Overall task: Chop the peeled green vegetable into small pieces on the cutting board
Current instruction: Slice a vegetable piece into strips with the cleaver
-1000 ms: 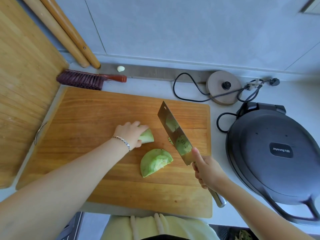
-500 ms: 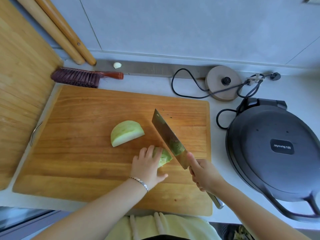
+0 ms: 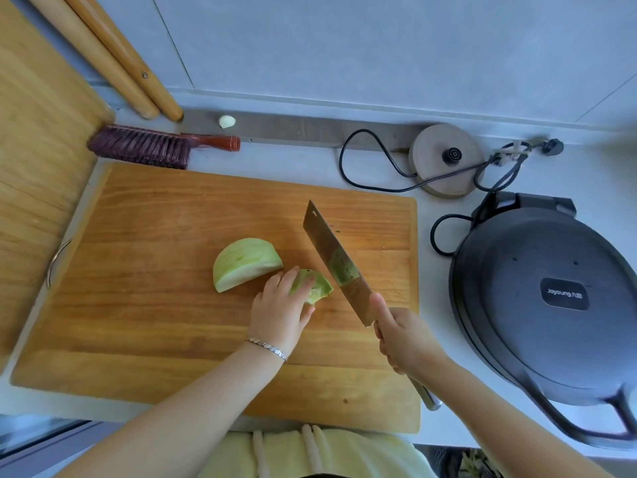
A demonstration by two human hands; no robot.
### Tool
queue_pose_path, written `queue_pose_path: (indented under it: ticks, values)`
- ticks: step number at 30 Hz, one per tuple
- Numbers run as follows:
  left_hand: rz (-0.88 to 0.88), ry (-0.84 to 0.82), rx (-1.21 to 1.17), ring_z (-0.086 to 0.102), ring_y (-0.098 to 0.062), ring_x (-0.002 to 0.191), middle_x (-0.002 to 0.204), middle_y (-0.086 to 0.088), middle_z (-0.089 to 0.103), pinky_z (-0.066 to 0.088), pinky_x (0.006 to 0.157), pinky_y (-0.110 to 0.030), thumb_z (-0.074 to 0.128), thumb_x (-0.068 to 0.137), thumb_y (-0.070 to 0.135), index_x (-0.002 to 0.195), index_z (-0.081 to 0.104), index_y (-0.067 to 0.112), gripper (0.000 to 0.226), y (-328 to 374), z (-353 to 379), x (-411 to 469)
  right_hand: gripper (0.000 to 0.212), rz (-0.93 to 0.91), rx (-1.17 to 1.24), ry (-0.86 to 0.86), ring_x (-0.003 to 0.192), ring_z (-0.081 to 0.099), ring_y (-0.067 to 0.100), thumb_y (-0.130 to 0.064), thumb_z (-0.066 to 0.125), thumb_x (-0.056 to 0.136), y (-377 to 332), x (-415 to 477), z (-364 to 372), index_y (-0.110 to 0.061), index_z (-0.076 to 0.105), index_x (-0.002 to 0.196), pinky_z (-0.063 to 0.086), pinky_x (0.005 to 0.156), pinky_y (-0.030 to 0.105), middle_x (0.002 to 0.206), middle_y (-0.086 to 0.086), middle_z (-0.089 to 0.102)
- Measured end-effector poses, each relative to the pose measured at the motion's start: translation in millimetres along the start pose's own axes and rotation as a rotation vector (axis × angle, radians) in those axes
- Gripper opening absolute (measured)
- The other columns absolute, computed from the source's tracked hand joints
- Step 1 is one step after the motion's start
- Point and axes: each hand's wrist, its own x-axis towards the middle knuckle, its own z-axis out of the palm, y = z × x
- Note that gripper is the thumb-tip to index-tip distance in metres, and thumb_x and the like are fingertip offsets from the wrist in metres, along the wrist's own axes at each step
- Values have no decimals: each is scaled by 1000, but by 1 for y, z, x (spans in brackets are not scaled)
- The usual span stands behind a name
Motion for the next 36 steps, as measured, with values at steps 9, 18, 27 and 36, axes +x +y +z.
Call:
queue_pose_path:
  ticks: [9, 18, 27, 36]
  values:
    - [32, 98, -47, 68, -30, 85, 99, -8, 70, 55, 42, -32, 91, 43, 21, 94, 69, 14, 56, -4, 7, 5, 57, -54, -113, -1, 47, 32, 13, -63, 24, 90, -16, -3, 2, -14, 38, 66, 31, 50, 27, 58, 1, 39]
    - [22, 164, -50, 68, -27, 82, 98, -5, 70, 53, 41, -29, 92, 38, 20, 91, 70, 16, 58, -2, 8, 5, 58, -46, -286, 8, 52, 39, 13, -61, 21, 92, -17, 1, 11, -15, 35, 61, 34, 52, 25, 57, -2, 42]
    - [-11, 210, -150, 70, -24, 85, 100, -5, 70, 56, 51, -27, 92, 38, 20, 93, 69, 13, 60, -6, 10, 3, 54, -65, -135, 34, 49, 37, 12, -58, 26, 93, -9, 17, 25, -12, 41, 67, 33, 49, 26, 58, 0, 42]
    - [-55, 199, -180, 69, -19, 73, 91, -4, 68, 50, 40, -23, 92, 39, 23, 89, 69, 12, 56, -5, 6, 2, 55, -92, -51, -12, 44, 35, 12, -62, 28, 89, -16, 5, 10, -14, 40, 66, 31, 49, 27, 52, -2, 39]
